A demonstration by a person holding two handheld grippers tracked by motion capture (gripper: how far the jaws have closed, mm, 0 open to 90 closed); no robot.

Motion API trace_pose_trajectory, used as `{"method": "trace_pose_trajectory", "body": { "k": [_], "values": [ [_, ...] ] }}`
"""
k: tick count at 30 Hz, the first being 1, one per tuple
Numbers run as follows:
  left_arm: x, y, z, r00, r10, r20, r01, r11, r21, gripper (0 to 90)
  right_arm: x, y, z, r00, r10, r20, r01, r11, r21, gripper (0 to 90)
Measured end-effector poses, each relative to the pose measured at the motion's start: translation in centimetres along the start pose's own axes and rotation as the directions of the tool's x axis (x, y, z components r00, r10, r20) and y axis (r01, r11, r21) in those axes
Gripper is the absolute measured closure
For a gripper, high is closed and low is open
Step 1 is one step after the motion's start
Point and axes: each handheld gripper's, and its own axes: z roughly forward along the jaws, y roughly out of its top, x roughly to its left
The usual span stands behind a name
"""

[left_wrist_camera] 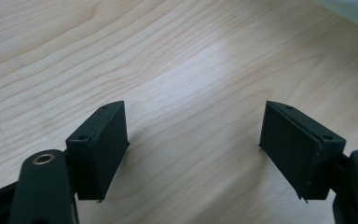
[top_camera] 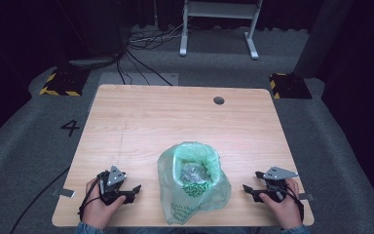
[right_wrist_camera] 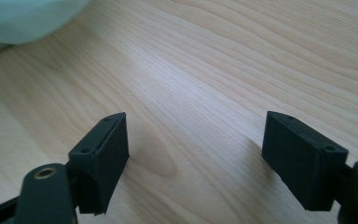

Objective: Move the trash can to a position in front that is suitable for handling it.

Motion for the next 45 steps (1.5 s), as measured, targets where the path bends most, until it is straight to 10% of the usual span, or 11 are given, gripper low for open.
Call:
{"method": "trace_pose_trajectory", "body": {
  "k": [13,21,38,45],
  "values": [
    [-5.1,4.4,-4.2,0.9877,0.071,0.139,-0.050,0.9871,-0.152,19.3,5.3,4.3,-3.9,0.9906,-0.098,-0.095,0.084,0.986,-0.142,20.5],
    [-8.9,5.8,-3.8,0.9625,0.196,0.187,-0.168,0.9736,-0.155,17.9,9.6,5.8,-4.1,0.9647,-0.204,-0.166,0.174,0.968,-0.178,19.5],
    [-9.5,7.1,1.9,0.9286,0.237,0.285,-0.204,0.9687,-0.142,26.2,9.7,6.5,0.9,0.9563,-0.227,-0.184,0.193,0.964,-0.184,23.7],
    [-8.7,8.2,3.7,0.9302,0.228,0.288,-0.186,0.9688,-0.163,28.5,8.6,6.9,1.7,0.9664,-0.204,-0.157,0.173,0.967,-0.188,26.1]
  ]
}}
